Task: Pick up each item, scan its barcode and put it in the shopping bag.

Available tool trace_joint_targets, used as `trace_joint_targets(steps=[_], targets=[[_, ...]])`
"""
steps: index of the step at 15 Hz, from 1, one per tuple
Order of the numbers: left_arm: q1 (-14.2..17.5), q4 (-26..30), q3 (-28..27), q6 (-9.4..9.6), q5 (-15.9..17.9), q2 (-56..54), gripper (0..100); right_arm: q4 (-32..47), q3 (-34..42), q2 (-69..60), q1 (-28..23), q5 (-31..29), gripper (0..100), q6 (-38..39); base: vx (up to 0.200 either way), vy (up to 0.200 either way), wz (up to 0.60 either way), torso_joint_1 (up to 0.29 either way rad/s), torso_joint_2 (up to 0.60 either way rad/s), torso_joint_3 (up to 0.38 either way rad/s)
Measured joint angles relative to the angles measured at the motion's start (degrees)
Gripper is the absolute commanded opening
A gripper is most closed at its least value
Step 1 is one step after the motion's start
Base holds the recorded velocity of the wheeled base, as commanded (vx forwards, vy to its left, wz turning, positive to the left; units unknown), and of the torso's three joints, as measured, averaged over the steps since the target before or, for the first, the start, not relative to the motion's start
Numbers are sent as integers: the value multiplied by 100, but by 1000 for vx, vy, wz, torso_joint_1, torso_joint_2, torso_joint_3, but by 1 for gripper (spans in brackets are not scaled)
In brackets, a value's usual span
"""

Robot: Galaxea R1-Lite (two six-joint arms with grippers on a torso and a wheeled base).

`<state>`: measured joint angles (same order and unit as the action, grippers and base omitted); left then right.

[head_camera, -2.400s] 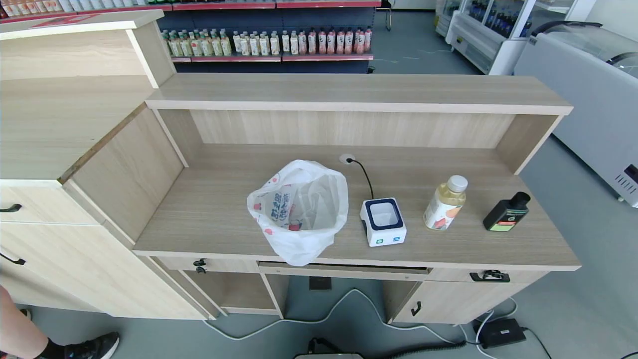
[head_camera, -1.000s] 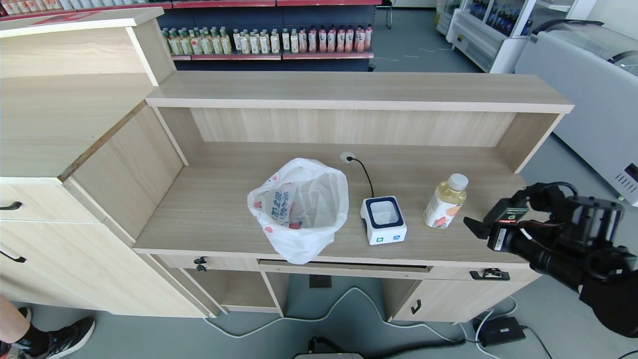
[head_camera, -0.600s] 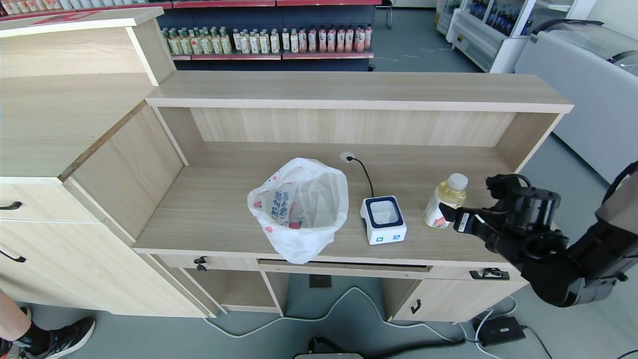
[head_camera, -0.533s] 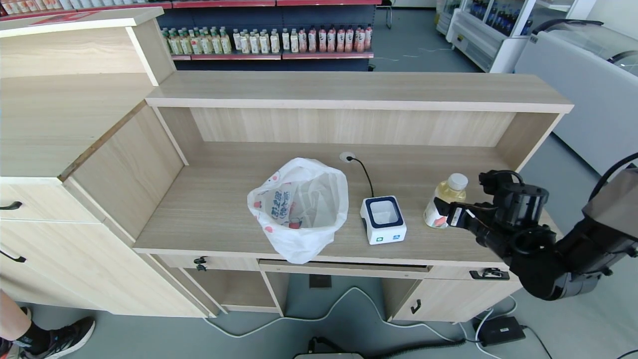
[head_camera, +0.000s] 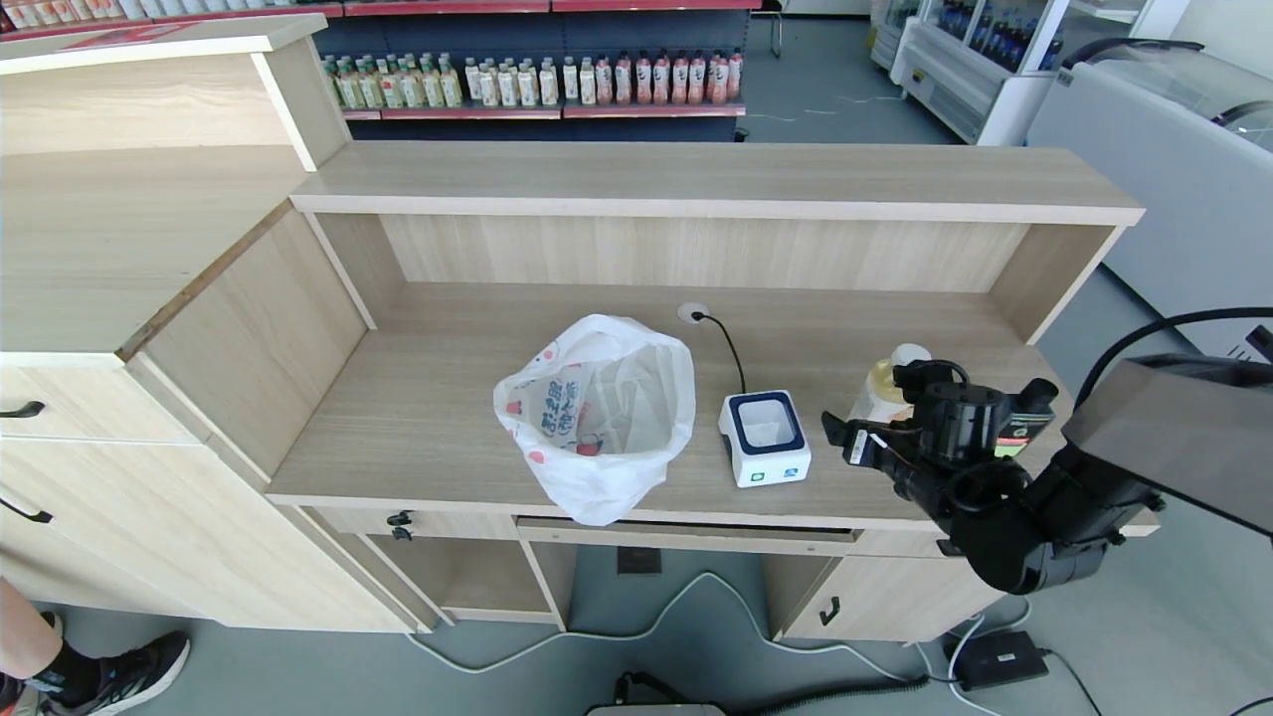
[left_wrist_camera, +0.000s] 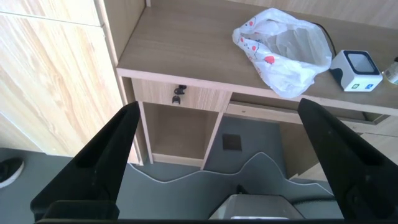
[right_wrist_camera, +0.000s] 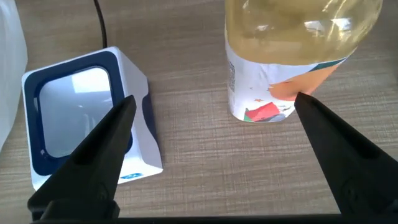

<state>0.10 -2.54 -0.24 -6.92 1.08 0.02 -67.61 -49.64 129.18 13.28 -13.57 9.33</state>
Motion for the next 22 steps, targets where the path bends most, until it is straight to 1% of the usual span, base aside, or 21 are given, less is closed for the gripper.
trace_joint_targets(steps=[4, 6, 10, 13, 14, 16, 18, 22], targets=[[-2, 0, 0, 4, 2, 0, 100, 288, -389, 207, -24, 7, 100, -40, 0, 0, 0, 0, 0, 0], [-2, 0, 0, 1, 0, 0, 100, 323, -606, 262, -68, 5, 100, -435, 0, 0, 0, 0, 0, 0], [-2, 0, 4, 0, 0, 0, 100, 324, -556, 262, -357, -99, 100, -1168, 0, 0, 0, 0, 0, 0], [-5, 0, 4, 1, 2, 0, 100, 336, -413, 224, -606, -197, 100, -1280, 0, 0, 0, 0, 0, 0], [0, 0, 4, 0, 0, 0, 100, 332, -424, 227, -652, -132, 100, -1254, 0, 0, 0, 0, 0, 0], [-5, 0, 2, 1, 0, 0, 100, 313, -599, 257, -700, 328, 100, -1221, 0, 0, 0, 0, 0, 0], [-2, 0, -2, 0, 0, 0, 100, 336, -805, 317, -706, 660, 100, -1212, 0, 0, 0, 0, 0, 0], [-2, 0, -2, 0, 2, 0, 100, 493, -1226, 480, -744, 703, 100, -1315, 0, 0, 0, 0, 0, 0]])
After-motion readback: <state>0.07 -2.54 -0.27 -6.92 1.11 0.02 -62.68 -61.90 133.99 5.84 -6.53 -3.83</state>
